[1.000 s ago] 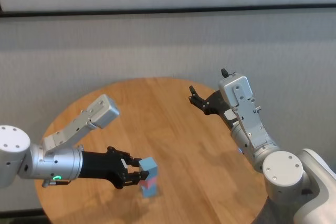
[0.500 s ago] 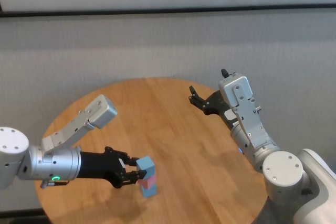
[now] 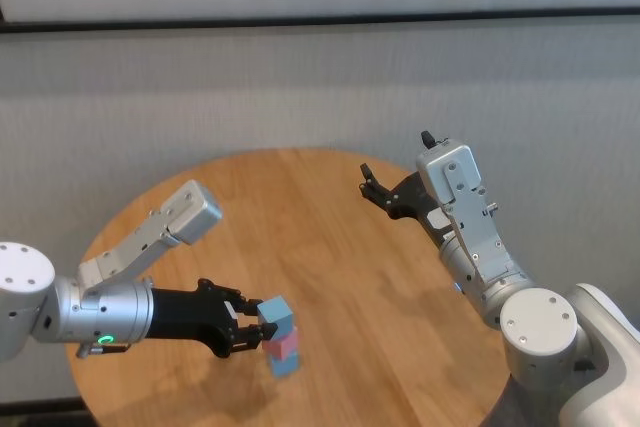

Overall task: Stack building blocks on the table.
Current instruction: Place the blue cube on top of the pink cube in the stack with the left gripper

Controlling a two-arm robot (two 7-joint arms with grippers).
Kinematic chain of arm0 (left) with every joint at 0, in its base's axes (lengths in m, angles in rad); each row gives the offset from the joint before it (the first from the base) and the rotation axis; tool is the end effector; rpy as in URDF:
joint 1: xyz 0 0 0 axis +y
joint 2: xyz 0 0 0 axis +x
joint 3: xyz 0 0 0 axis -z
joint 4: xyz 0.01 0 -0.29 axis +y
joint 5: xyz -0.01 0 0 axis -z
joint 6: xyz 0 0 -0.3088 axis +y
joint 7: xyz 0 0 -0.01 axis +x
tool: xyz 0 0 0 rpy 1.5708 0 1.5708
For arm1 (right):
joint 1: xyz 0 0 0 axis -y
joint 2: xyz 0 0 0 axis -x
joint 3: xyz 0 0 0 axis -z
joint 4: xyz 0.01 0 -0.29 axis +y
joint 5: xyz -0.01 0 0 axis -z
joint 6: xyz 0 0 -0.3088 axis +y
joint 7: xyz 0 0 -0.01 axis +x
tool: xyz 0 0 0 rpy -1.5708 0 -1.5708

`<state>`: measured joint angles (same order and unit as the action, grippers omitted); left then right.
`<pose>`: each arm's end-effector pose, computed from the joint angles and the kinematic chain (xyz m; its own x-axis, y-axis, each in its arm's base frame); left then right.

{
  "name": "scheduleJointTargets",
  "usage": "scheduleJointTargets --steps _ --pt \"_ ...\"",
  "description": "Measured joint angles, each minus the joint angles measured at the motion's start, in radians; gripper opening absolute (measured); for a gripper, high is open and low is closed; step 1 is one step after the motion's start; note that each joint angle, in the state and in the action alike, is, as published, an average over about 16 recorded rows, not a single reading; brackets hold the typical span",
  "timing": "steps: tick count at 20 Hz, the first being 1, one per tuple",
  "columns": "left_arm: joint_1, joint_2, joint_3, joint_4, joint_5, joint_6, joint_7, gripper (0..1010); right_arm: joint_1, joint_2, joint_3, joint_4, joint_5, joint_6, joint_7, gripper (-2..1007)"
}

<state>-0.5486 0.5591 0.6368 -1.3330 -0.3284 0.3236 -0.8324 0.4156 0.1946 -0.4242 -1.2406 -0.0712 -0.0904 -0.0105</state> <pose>0.4356 0.0402 -0.2263 0.9133 0.4055 0.0365 -0.3665 0.7799 0.5074 0.4264 0.0469 -0.2697 0.2881 -0.8732 0.3930 0.9364 0.3429 0.0753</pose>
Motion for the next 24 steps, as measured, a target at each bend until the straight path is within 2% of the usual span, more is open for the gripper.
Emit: scheduleJointTargets --steps 24 --pt "-0.035 0.011 0.054 0.032 -0.042 -0.013 0.018 386 0.000 0.000 0.000 0.000 0.000 0.000 0.000 1001"
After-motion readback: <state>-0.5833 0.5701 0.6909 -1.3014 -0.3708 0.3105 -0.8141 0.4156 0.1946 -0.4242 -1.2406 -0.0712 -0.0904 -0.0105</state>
